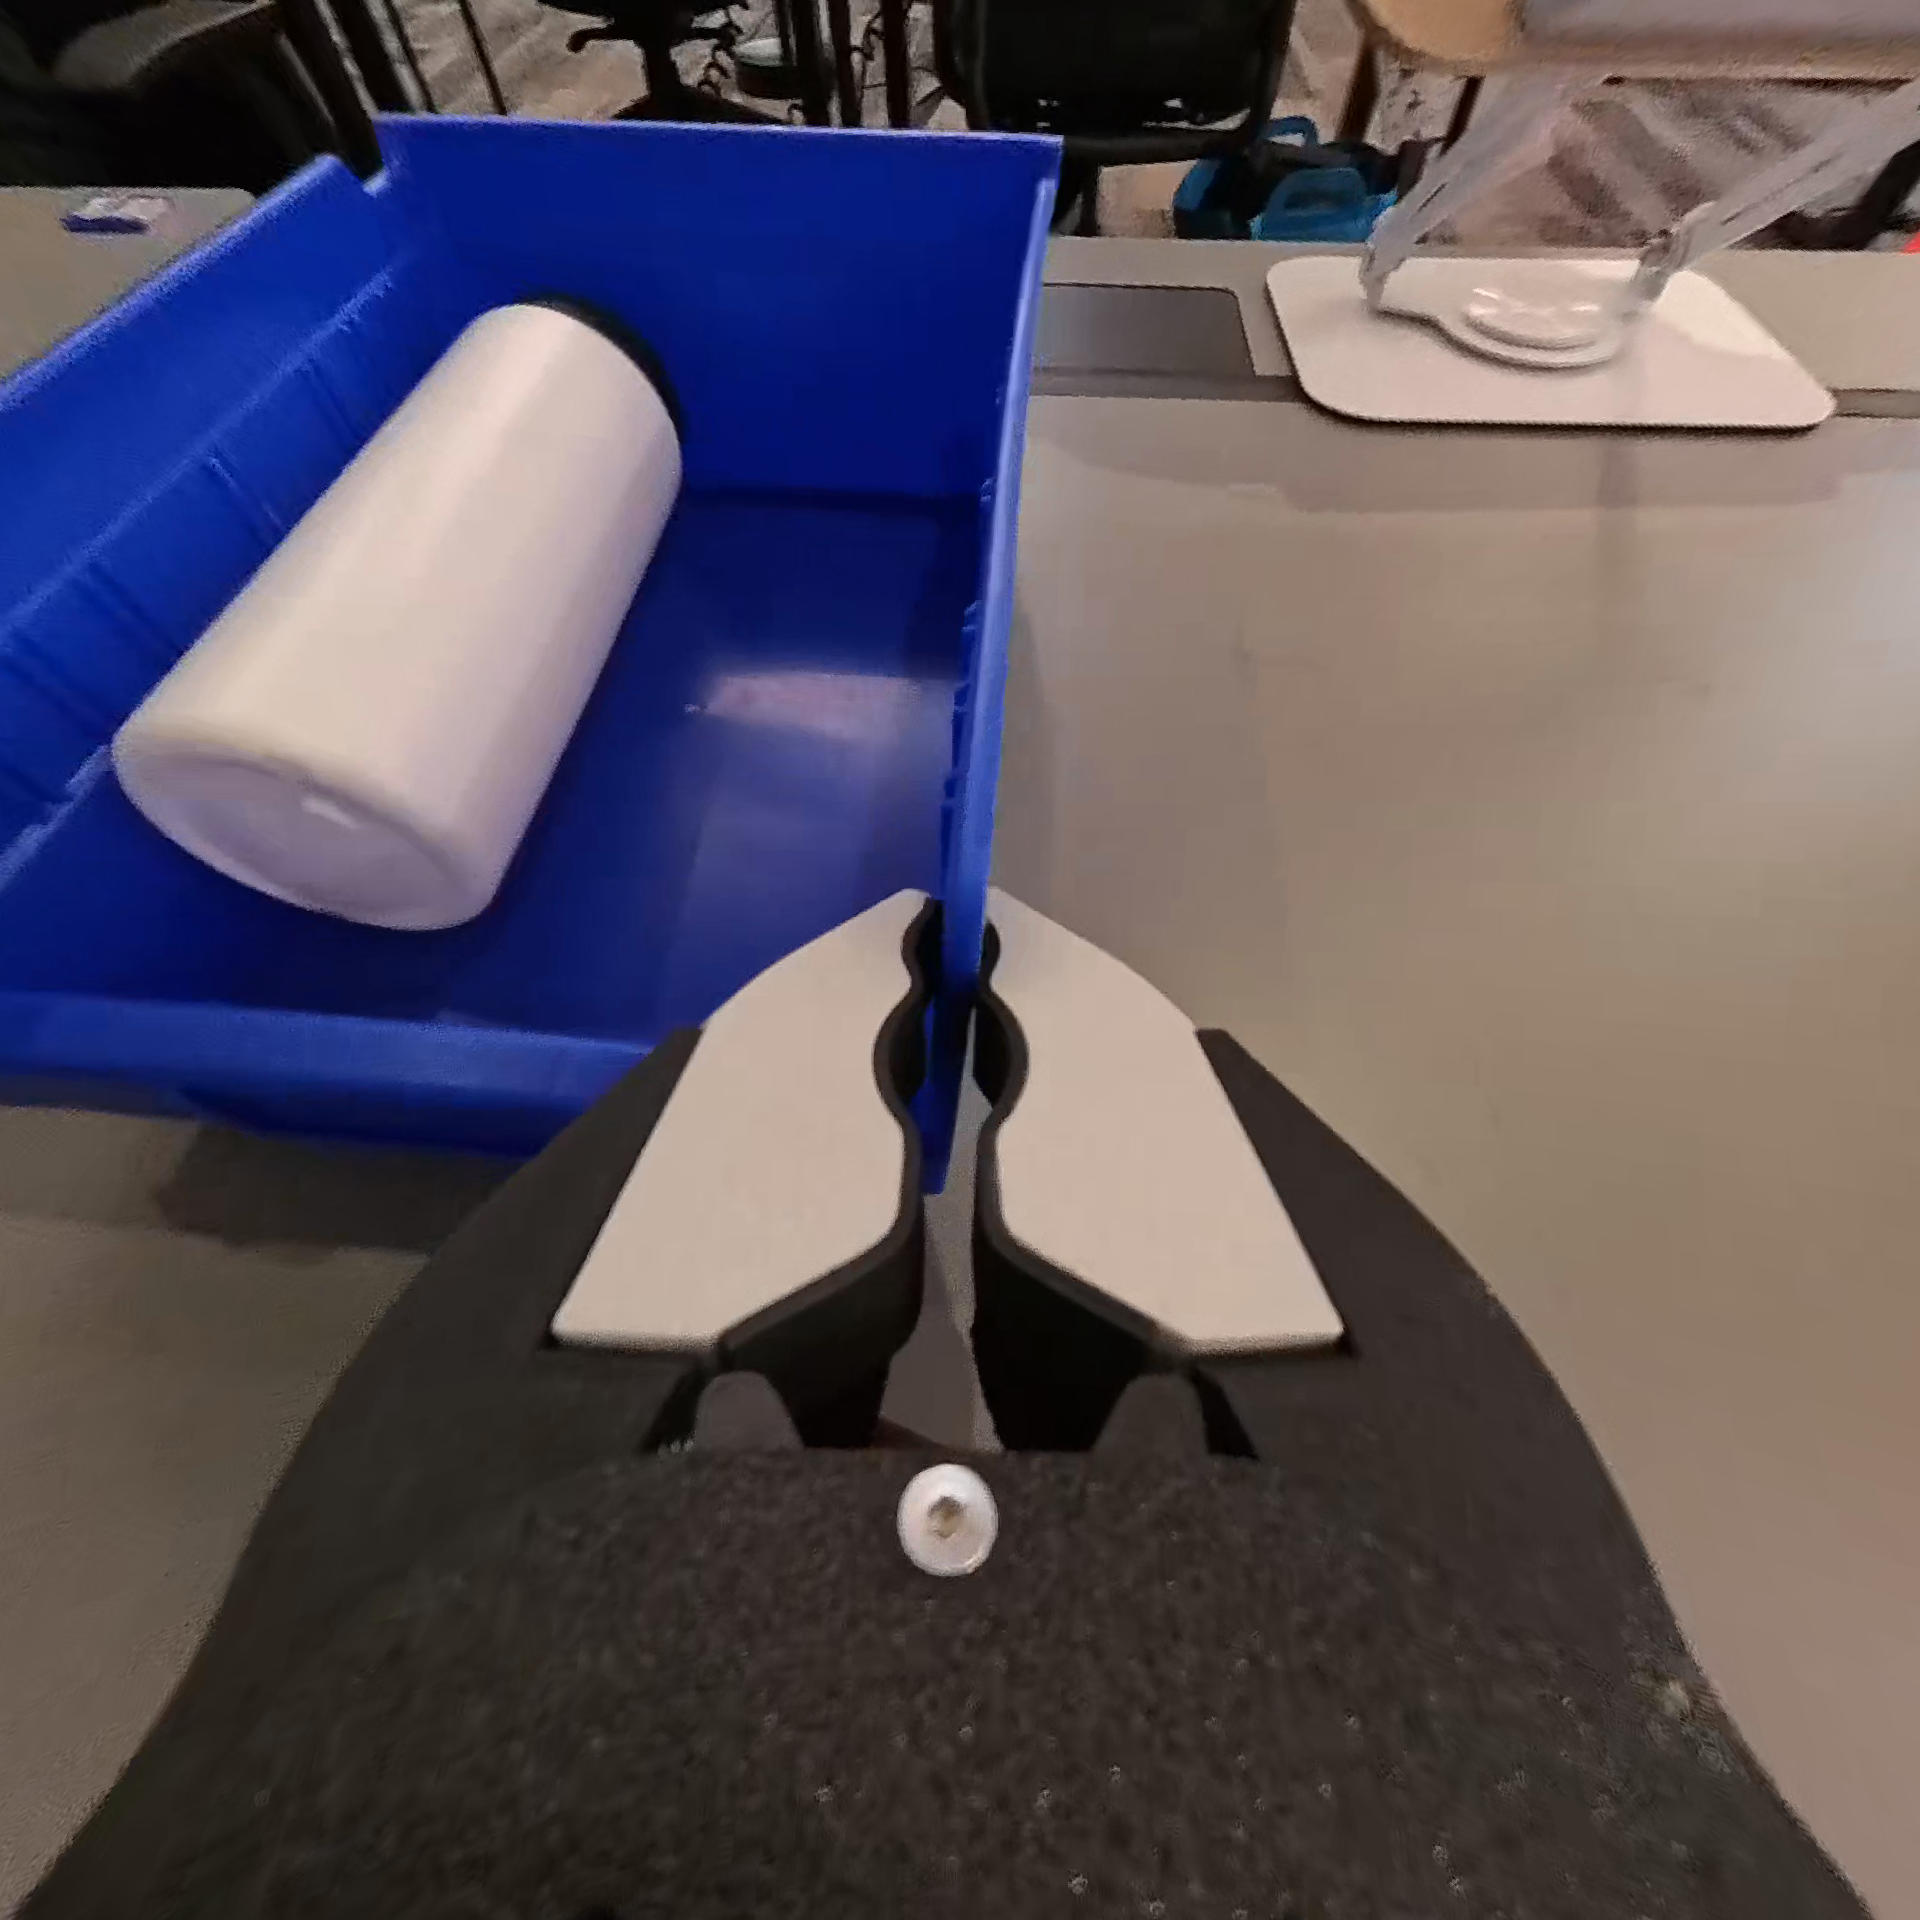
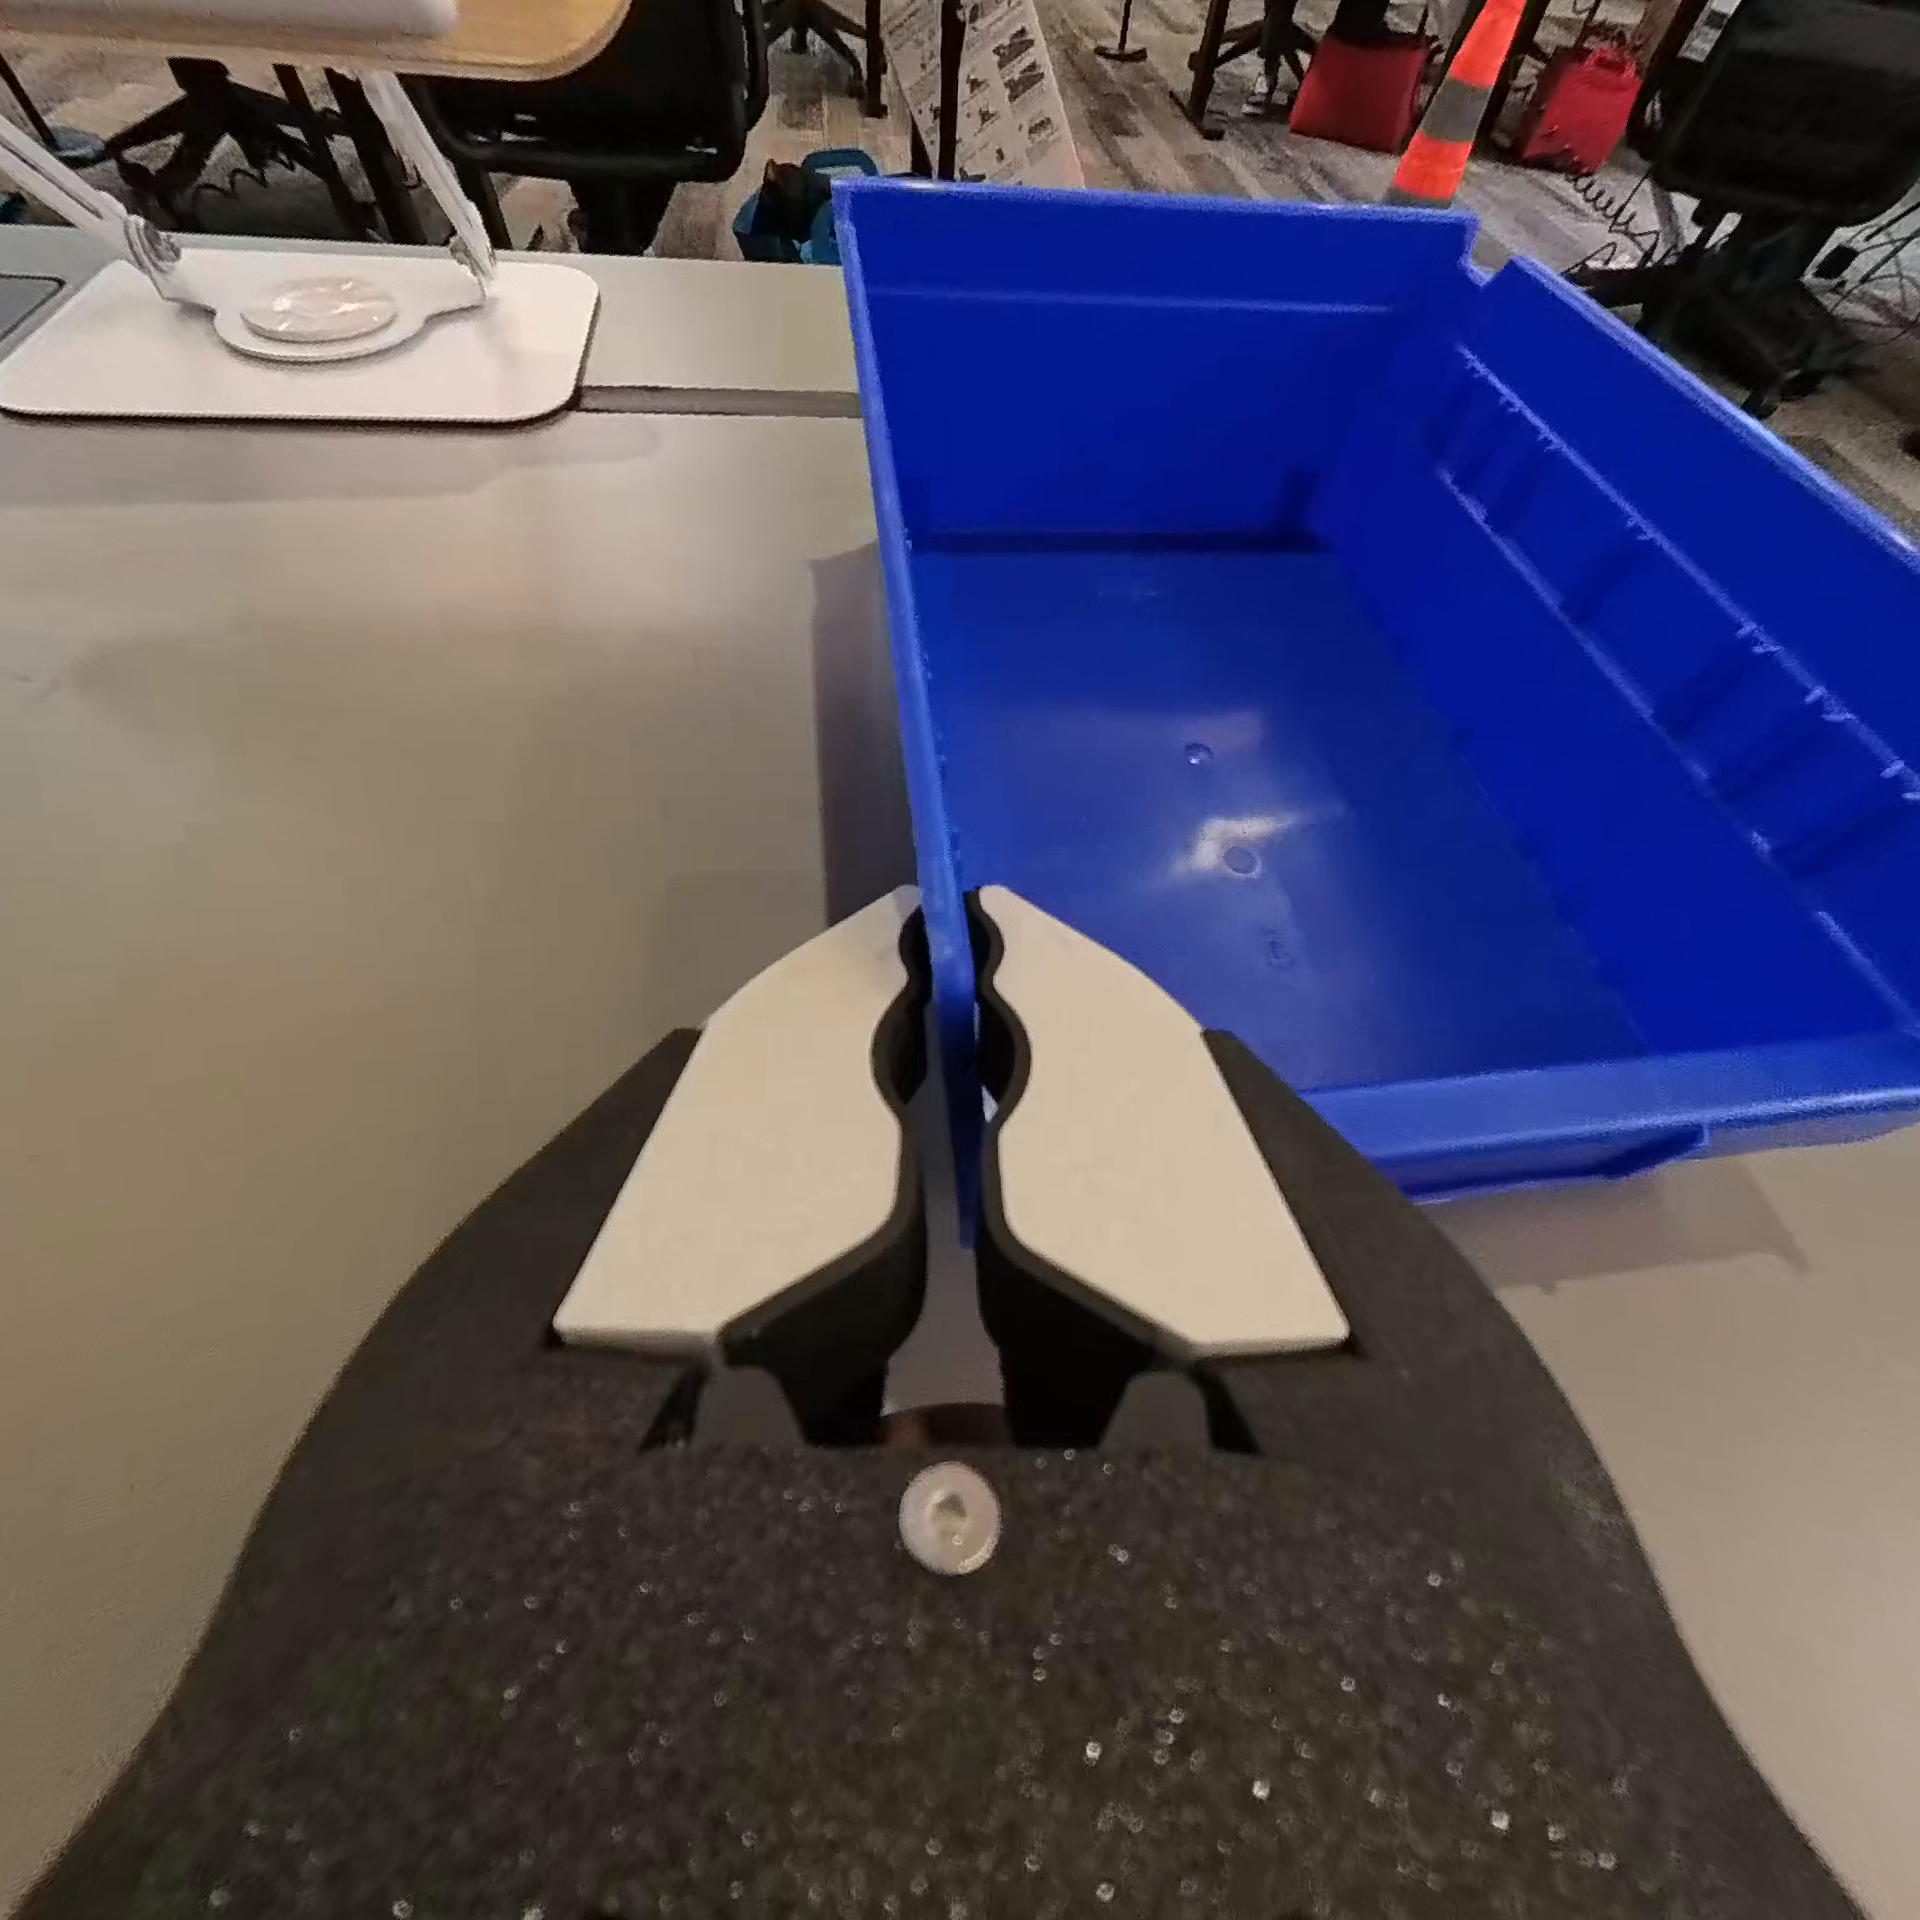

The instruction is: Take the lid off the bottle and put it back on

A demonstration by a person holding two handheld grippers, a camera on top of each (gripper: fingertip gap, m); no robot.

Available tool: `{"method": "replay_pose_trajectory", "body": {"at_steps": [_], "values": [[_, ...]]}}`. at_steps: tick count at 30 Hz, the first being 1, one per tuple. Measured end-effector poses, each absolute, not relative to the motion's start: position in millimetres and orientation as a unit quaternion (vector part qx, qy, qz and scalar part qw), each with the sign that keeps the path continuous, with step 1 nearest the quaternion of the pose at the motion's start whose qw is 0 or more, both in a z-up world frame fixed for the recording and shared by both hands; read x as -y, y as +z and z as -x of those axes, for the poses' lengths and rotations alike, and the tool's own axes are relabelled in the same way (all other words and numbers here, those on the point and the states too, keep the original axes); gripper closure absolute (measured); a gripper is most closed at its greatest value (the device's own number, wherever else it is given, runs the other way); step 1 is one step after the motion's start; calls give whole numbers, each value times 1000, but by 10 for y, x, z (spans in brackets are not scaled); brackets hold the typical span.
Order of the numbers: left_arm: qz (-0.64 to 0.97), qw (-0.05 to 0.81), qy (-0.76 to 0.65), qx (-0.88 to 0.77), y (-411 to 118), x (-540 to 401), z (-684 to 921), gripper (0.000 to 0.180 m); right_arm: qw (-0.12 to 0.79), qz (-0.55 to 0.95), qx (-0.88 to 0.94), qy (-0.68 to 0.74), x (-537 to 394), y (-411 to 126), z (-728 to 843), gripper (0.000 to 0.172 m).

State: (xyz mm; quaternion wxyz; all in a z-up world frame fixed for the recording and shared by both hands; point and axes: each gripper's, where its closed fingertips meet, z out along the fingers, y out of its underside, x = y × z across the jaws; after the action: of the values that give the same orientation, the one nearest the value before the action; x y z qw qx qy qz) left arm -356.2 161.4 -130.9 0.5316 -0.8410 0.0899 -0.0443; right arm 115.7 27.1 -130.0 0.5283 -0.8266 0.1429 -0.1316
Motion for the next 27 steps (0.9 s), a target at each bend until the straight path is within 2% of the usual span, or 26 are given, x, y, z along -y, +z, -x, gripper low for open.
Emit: {"method": "replay_pose_trajectory", "body": {"at_steps": [10, 15, 16, 17, 21, 24, 27], "values": [[841, 539, -20, -50, -1309, -1615, 3507, 177, 534, 818, -155, -147, -274, -1293, -1218, 167], [838, 540, -68, -37, -1294, -1611, 3448, 176, 554, 810, -130, -141, -240, -1258, -1195, 165], [836, 538, -99, -38, -1276, -1591, 3396, 169, 563, 807, -114, -135, -198, -1216, -1153, 154], [833, 534, -133, -47, -1247, -1541, 3334, 153, 571, 804, -94, -136, -127, -1164, -1112, 142], [825, 524, -200, -77, -1164, -1106, 3310, 120, 619, 784, 15, -56, 240, -997, -685, 134], [806, 511, -273, -122, -1058, -621, 3182, 110, 647, 758, 71, 43, 560, -978, -402, 136], [796, 519, -256, -176, -1077, -307, 3147, 112, 675, 726, 69, 112, 790, -830, -395, 138]]}}
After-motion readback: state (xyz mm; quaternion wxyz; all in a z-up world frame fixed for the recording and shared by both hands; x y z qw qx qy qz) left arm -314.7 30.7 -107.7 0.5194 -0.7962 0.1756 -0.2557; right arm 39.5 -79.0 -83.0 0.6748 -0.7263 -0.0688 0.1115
